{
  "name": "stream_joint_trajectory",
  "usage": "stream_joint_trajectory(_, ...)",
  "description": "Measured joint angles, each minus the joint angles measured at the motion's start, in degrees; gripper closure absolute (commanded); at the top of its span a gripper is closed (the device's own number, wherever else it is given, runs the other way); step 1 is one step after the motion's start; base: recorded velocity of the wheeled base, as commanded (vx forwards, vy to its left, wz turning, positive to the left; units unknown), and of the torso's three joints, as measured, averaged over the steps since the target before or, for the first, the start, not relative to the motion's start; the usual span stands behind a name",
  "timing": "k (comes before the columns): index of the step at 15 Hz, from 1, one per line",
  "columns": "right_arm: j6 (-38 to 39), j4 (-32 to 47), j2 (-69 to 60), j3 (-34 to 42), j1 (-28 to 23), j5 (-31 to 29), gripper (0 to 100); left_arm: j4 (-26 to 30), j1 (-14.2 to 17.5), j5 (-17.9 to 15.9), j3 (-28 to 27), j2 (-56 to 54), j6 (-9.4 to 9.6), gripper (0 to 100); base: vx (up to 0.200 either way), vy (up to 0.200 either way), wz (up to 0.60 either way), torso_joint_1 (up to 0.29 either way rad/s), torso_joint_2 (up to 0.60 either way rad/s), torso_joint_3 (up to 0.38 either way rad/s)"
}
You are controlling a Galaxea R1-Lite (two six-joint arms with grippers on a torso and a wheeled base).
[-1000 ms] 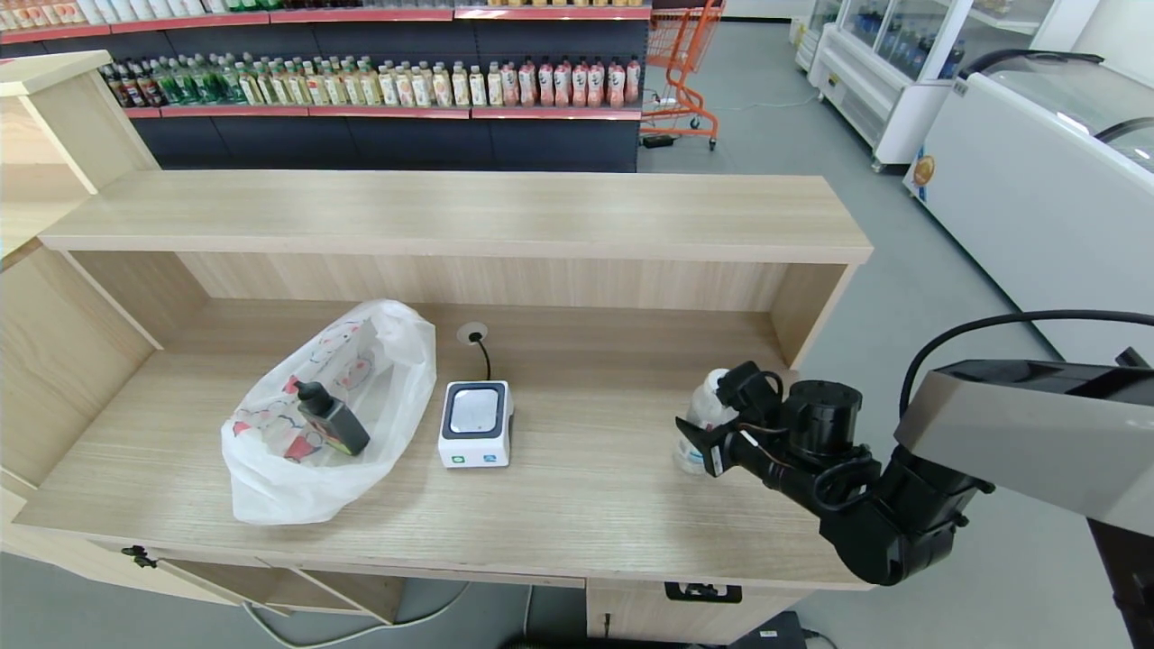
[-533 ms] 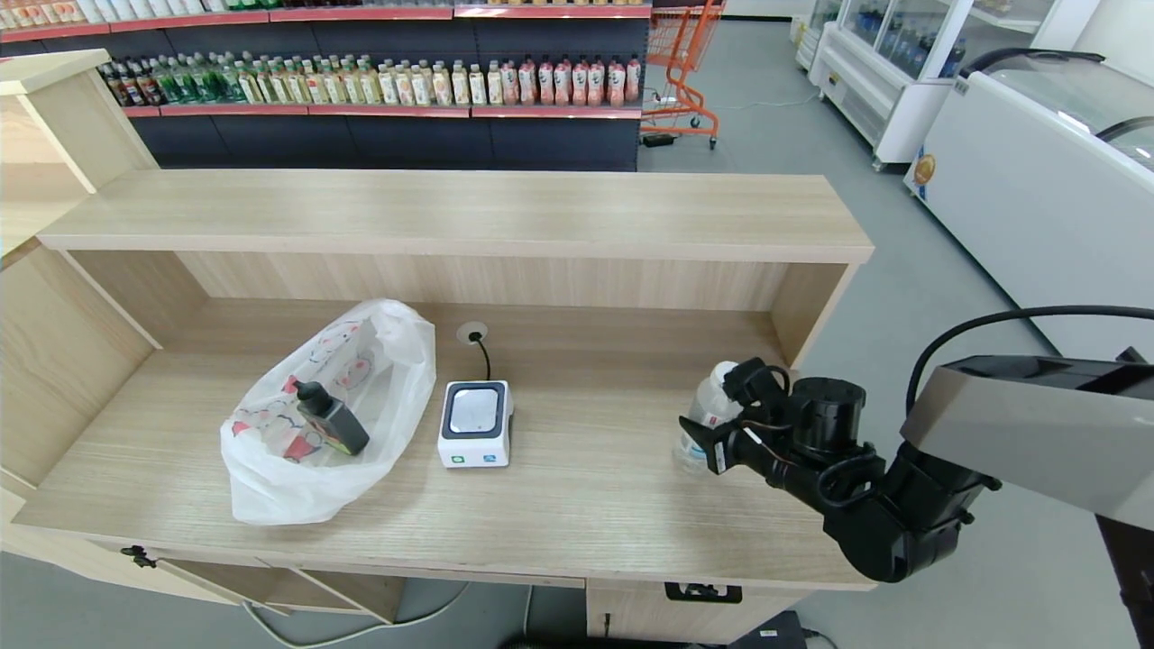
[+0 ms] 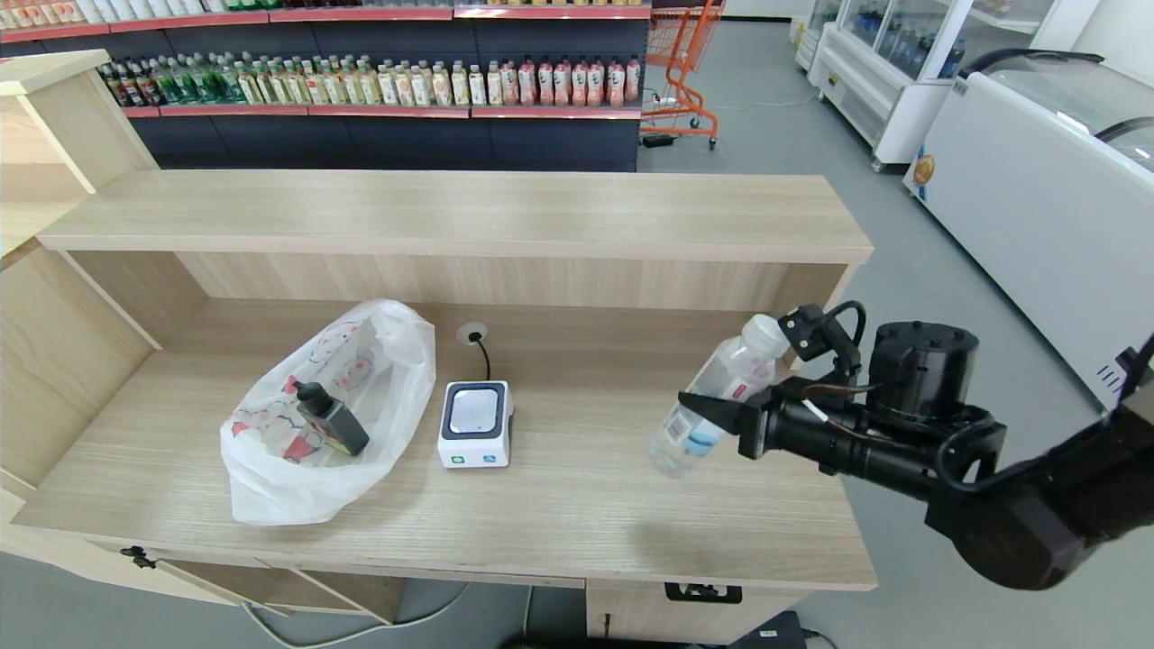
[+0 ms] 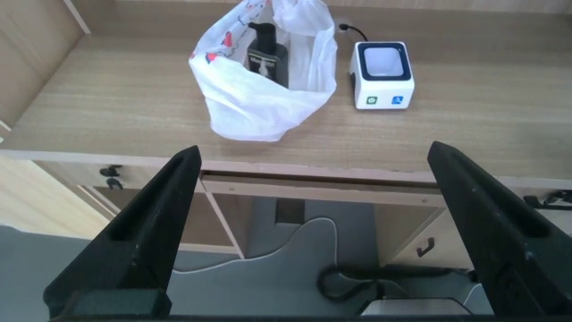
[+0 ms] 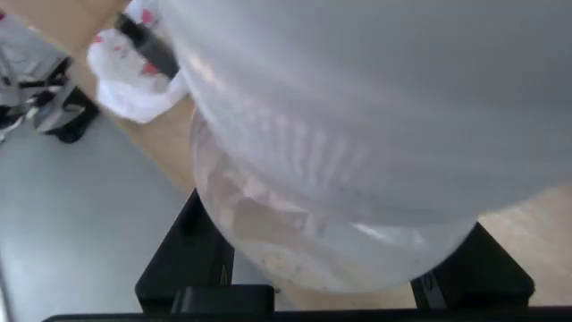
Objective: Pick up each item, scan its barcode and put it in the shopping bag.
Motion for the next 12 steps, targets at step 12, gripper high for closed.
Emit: stream_joint_trajectory(12, -6.1, -14.3, -8.5, 12.7, 5.8, 31.9, 100, 0.0, 0.0, 0.0, 0.0, 0.0, 0.0, 0, 0.0, 0.0, 0.0, 0.0, 0.0, 0.0)
